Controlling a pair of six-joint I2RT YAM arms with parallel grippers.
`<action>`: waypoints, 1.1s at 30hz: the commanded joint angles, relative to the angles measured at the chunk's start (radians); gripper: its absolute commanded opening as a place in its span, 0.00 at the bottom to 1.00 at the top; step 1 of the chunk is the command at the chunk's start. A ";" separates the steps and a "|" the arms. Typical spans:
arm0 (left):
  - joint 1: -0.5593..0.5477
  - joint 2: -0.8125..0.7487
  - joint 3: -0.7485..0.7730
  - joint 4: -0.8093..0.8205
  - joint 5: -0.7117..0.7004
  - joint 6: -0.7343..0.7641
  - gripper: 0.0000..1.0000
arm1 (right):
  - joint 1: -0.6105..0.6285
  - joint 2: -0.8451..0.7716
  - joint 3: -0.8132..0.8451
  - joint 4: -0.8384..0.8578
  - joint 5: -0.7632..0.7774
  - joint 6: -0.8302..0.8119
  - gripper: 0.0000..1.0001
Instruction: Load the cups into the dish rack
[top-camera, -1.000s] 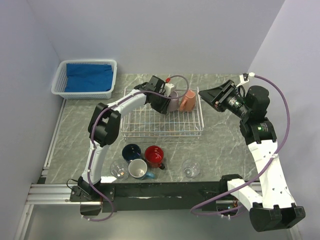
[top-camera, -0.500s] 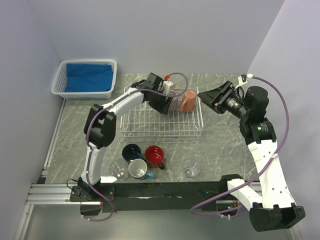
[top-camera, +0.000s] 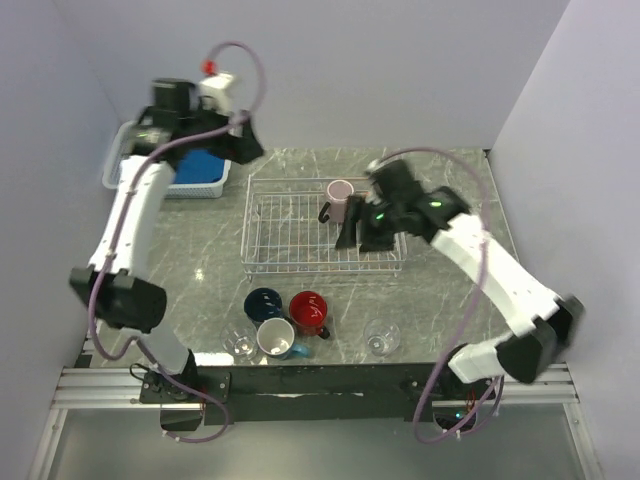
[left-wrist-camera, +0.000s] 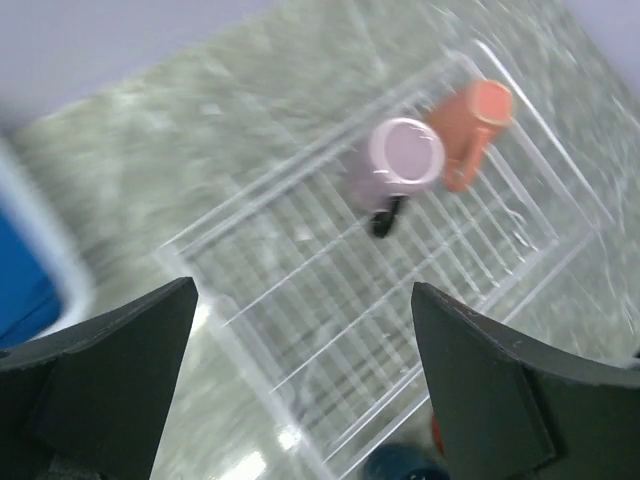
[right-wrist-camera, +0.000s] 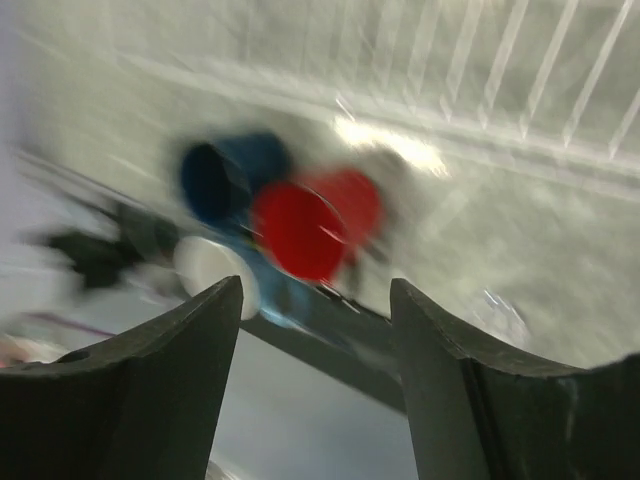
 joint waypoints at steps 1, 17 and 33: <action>0.133 -0.132 -0.069 -0.087 0.143 0.003 0.95 | 0.154 0.120 0.045 -0.248 0.228 -0.098 0.69; 0.216 -0.306 -0.388 0.087 0.249 -0.143 0.95 | 0.302 0.343 0.091 -0.194 0.234 -0.133 0.66; 0.216 -0.287 -0.418 0.157 0.218 -0.181 0.95 | 0.377 0.434 0.042 -0.120 0.220 -0.142 0.66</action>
